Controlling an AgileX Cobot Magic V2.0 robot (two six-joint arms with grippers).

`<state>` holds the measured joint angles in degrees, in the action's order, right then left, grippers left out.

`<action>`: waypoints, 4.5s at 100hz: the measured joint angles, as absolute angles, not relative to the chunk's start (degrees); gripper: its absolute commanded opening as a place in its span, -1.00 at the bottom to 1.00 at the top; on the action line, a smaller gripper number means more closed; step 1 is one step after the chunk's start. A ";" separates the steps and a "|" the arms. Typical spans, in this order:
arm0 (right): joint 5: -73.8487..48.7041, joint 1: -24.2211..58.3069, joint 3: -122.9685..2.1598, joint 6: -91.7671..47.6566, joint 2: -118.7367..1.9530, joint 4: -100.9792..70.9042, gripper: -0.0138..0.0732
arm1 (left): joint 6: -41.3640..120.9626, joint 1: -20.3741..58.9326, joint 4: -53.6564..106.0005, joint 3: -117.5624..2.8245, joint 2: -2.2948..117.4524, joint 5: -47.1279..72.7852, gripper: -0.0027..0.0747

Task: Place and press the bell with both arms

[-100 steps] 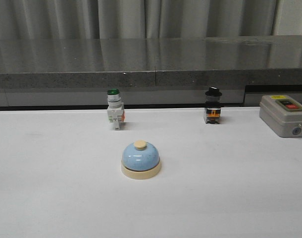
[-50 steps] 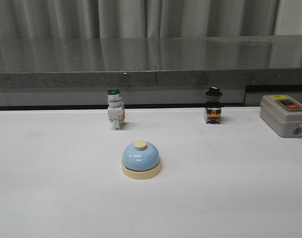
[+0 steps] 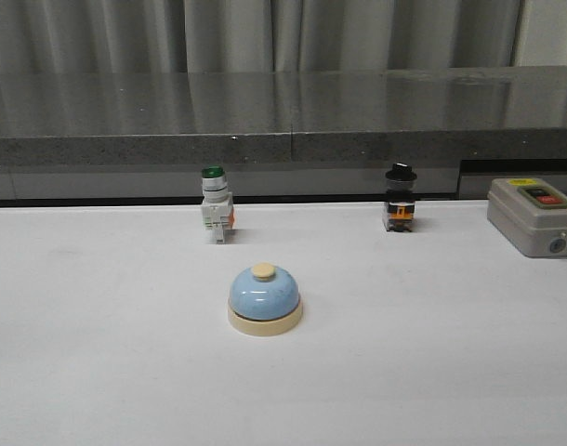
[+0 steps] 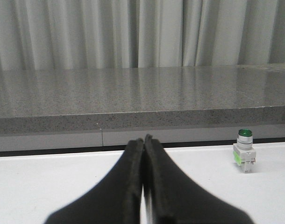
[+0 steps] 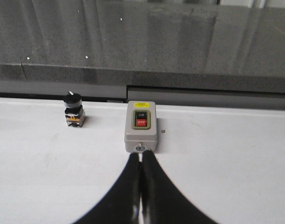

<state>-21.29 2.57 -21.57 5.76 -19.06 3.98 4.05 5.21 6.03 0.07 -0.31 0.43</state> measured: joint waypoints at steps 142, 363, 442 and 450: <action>-46.95 41.87 -85.74 5.66 -113.83 1.93 -0.84 | 4.05 5.21 6.03 0.07 -0.31 0.43 -0.98; -42.82 3.82 -26.09 7.23 -8.52 2.41 -0.84 | 4.05 5.21 6.03 0.07 -0.31 0.43 -0.98; -9.70 3.82 1.46 7.26 0.72 2.41 -0.84 | 4.05 5.21 6.03 0.07 -0.31 0.31 -0.98; -8.21 3.82 1.59 7.26 0.72 2.41 -0.84 | 4.05 5.21 6.03 0.07 -0.31 0.31 -0.98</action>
